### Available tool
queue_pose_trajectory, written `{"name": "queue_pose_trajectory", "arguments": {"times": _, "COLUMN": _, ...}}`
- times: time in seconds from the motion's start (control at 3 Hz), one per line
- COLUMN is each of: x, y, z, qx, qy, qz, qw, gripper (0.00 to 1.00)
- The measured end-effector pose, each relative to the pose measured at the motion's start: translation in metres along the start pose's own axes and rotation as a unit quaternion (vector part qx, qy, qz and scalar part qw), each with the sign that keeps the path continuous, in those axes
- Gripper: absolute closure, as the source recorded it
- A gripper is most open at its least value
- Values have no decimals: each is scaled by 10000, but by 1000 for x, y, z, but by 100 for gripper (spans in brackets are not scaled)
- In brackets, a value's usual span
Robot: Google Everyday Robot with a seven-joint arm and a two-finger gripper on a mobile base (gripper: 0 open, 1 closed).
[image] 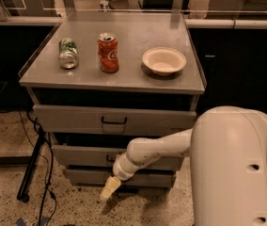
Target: Open middle drawer
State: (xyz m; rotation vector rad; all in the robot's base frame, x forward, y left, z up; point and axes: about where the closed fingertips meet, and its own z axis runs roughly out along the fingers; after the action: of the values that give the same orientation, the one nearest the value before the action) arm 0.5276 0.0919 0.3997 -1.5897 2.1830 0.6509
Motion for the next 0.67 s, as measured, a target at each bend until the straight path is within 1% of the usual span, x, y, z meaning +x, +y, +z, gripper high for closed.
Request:
{"name": "queue_pose_trajectory", "arguments": {"times": 0.33, "x": -3, "y": 1, "z": -4, "qx": 0, "qy": 0, "qz": 0, "qw": 10000, "gripper": 0}}
{"name": "queue_pose_trajectory", "arguments": {"times": 0.67, "x": 4, "y": 41, "z": -11, "qx": -352, "qy": 59, "qz": 10, "qw": 9994, "gripper": 0}}
